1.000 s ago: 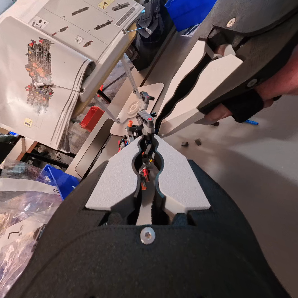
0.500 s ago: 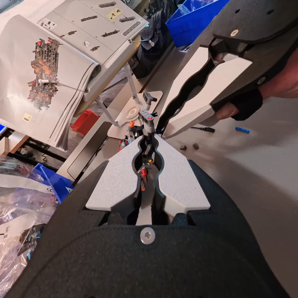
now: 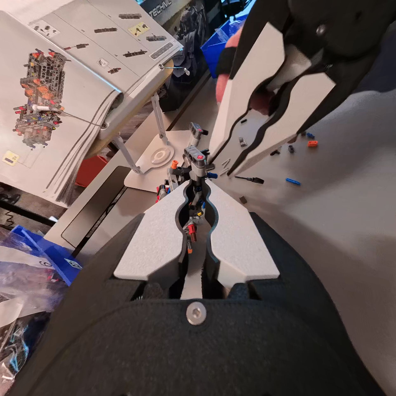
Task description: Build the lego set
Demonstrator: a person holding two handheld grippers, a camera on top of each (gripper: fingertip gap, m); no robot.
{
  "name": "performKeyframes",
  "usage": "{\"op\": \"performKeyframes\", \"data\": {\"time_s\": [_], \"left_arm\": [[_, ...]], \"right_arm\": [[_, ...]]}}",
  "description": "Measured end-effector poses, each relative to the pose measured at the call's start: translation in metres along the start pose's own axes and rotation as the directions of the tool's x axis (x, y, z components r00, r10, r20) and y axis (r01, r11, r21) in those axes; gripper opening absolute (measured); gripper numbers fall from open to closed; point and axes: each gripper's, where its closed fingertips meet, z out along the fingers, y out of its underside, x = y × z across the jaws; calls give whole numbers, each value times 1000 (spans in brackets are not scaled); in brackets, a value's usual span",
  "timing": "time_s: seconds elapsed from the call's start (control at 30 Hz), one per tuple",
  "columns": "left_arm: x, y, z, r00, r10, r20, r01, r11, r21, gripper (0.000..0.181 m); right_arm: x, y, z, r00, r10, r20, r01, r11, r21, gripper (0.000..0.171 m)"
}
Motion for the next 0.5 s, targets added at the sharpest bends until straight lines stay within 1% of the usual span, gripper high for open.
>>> {"op": "performKeyframes", "data": {"time_s": [0.03,0.1,0.17,0.23,0.37,0.5], "left_arm": [[0,0,0,1000,-6,-10,6,1000,-1,5],[0,0,-1,1000,-12,-19,12,1000,0,5],[1,1,-2,999,-16,-33,16,1000,-3,5],[3,2,-1,999,-19,-45,19,1000,-5,5],[4,2,0,998,-23,-61,23,1000,-3,5],[6,3,1,997,-19,-77,18,1000,-9,5]], "right_arm": [[-3,2,3,998,-56,25,56,998,-16,20],[0,4,7,992,-123,28,124,992,-23,20],[1,3,8,989,-138,47,139,990,-13,25],[4,4,8,986,-160,47,161,987,-15,25],[2,2,12,982,-171,75,171,985,5,18],[-2,2,11,974,-189,128,188,982,20,18]]}}
